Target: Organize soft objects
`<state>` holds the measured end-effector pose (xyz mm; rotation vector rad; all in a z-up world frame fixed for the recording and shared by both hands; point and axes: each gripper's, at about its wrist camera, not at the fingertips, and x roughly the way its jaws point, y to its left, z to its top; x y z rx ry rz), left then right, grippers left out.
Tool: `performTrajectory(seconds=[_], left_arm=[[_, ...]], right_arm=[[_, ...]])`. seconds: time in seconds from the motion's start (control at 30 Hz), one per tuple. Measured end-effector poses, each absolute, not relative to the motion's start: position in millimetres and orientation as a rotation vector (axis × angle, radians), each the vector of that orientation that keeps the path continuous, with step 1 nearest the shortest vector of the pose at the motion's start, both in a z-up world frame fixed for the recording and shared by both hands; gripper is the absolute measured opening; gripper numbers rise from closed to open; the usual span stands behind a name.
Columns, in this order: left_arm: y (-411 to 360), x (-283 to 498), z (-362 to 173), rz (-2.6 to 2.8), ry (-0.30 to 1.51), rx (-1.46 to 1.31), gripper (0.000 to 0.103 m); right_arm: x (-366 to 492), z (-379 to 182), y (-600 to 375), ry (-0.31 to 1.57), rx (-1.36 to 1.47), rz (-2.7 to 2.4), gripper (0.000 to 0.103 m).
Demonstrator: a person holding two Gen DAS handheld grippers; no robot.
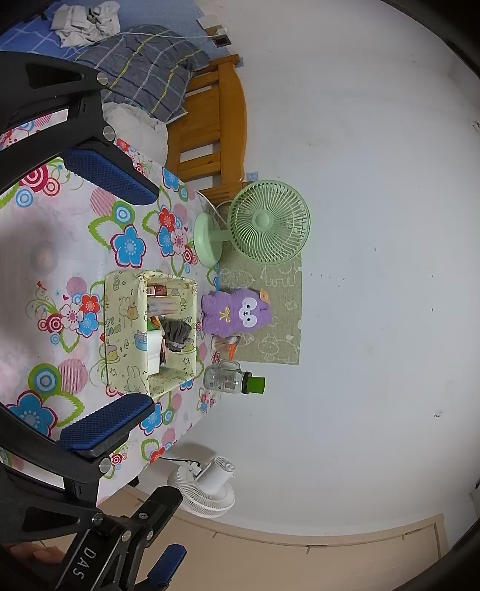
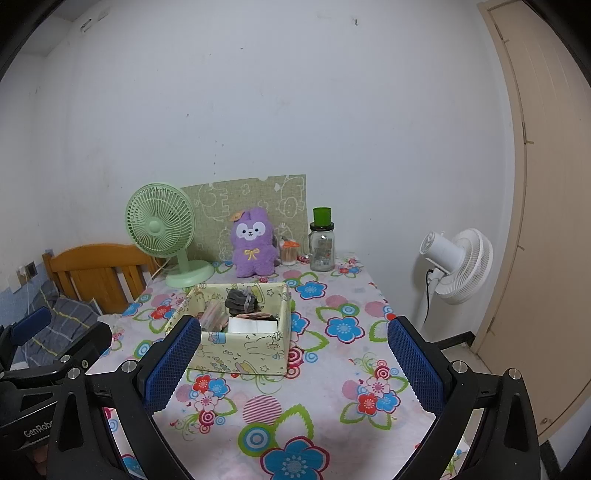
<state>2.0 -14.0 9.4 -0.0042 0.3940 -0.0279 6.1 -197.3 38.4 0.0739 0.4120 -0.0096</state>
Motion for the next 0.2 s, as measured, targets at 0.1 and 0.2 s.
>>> performTrajectory(seconds=[0.1,0.2], left_arm=[[-13.7,2.2,9.4,-0.027,0.396,-0.003,0.103],[-13.7,2.3,9.5,-0.029,0.395,-0.004,0.103]], right_arm=[[7.3,37.4,-197.3,0.414,0.073,-0.009,0.102],[7.5,37.2,-197.3,0.414,0.075,-0.008,0.102]])
